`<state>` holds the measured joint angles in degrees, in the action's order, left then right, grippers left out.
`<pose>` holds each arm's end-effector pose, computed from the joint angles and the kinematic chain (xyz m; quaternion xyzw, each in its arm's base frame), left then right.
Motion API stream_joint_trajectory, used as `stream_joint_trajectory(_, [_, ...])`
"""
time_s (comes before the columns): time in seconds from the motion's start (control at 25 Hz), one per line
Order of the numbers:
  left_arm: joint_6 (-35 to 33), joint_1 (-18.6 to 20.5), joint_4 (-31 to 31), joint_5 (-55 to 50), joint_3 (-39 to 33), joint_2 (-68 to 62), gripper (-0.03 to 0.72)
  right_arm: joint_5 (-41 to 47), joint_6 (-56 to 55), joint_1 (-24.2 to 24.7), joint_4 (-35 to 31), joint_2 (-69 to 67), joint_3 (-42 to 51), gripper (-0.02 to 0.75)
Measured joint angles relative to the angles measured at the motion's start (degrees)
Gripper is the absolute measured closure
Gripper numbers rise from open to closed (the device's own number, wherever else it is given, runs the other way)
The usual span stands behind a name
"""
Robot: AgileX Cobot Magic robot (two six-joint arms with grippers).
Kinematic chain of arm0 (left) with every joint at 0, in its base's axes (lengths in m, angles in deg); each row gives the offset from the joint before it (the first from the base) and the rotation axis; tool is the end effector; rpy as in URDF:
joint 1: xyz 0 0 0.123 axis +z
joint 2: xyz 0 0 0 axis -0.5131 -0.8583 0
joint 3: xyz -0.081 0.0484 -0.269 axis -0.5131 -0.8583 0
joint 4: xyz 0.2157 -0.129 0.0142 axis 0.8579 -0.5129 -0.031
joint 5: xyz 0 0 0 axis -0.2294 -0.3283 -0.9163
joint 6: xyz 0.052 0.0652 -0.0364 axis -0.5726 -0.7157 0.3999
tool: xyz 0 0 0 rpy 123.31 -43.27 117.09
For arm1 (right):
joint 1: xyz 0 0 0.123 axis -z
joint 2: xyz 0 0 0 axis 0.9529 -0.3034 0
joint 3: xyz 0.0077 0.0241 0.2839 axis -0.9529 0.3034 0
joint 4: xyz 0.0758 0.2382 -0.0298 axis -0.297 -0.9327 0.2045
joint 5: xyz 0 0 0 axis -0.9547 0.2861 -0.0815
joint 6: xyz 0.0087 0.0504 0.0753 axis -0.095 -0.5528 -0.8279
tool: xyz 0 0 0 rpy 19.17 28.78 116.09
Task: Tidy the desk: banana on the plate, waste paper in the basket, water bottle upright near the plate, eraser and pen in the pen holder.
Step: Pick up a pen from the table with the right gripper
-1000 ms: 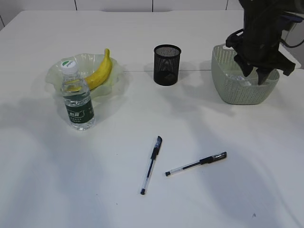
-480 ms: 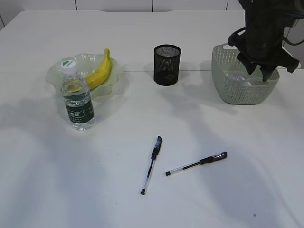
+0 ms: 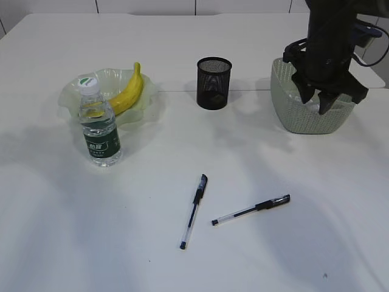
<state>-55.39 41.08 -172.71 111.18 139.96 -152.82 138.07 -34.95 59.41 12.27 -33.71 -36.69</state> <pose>0.2712 0.0917 0.3313 -0.2252 0.7908 0.2330 0.5192 0.4421 0.0757 0.2427 0.4698 0.8658 -0.0380 0.1683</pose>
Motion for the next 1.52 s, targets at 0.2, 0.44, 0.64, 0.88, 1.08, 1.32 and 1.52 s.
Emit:
stream_joint_trajectory(0.2, [0.0,0.0,0.0,0.3,0.0,0.0,0.318,0.0,4.1,0.0,-9.0,-1.4,0.0,0.414])
stream_joint_trajectory(0.44, [0.0,0.0,0.0,0.5,0.0,0.0,0.318,0.0,6.6,-0.7,-14.9,-3.4,0.0,0.414])
stream_joint_trajectory(0.64, [0.0,0.0,0.0,1.7,0.0,0.0,0.318,0.0,6.8,-0.9,-14.9,-5.5,0.0,0.414])
stream_joint_trajectory(0.88, [0.0,0.0,0.0,1.8,0.0,0.0,0.318,0.0,6.9,-0.9,-10.9,-5.8,0.0,0.414])
stream_joint_trajectory(1.08, [0.0,0.0,-0.1,1.8,0.0,0.0,0.318,0.0,6.9,-0.9,-8.0,-5.8,0.0,0.414])
stream_joint_trajectory(1.32, [0.0,-1.1,-0.1,2.2,0.0,0.0,0.318,0.0,6.5,-0.9,-9.1,-5.8,0.0,0.414])
stream_joint_trajectory(1.52, [0.0,-4.3,-0.1,2.3,0.0,0.0,0.318,0.0,6.0,-0.9,-14.6,-5.8,0.0,0.414])
